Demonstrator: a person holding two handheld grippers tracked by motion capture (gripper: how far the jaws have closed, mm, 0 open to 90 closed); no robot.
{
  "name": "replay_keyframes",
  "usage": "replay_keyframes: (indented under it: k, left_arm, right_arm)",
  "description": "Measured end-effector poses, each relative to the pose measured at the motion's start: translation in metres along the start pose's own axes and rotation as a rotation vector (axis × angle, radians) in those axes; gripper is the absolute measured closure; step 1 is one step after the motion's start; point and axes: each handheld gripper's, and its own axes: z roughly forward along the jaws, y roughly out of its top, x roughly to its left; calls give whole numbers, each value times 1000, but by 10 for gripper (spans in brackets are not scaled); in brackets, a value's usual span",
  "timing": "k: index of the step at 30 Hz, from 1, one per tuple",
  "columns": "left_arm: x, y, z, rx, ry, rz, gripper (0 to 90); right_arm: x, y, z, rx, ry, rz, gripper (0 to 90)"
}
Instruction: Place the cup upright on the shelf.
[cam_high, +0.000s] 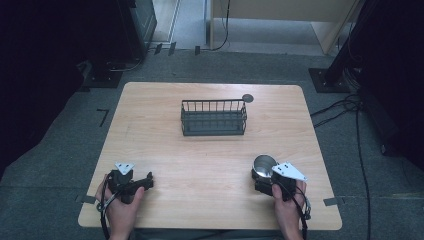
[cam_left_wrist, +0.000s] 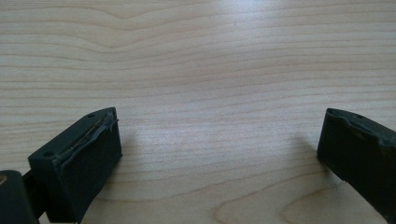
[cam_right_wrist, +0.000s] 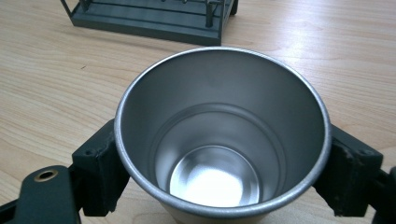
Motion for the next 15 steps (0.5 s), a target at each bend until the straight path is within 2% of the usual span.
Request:
replay_keyframes:
  k: [5, 10, 12, 15]
  left_arm:
    - [0, 0, 0, 0, 0, 0, 1]
    - [0, 0, 0, 0, 0, 0, 1]
    - [0, 0, 0, 0, 0, 0, 1]
    - [0, 0, 0, 0, 0, 0, 1]
  right_arm:
    - [2, 2, 0, 1, -25, -6, 178]
    - [1, 2, -1, -3, -27, -1, 183]
    - [1, 2, -2, -14, -44, -6, 184]
    - [1, 3, -3, -19, -33, -1, 183]
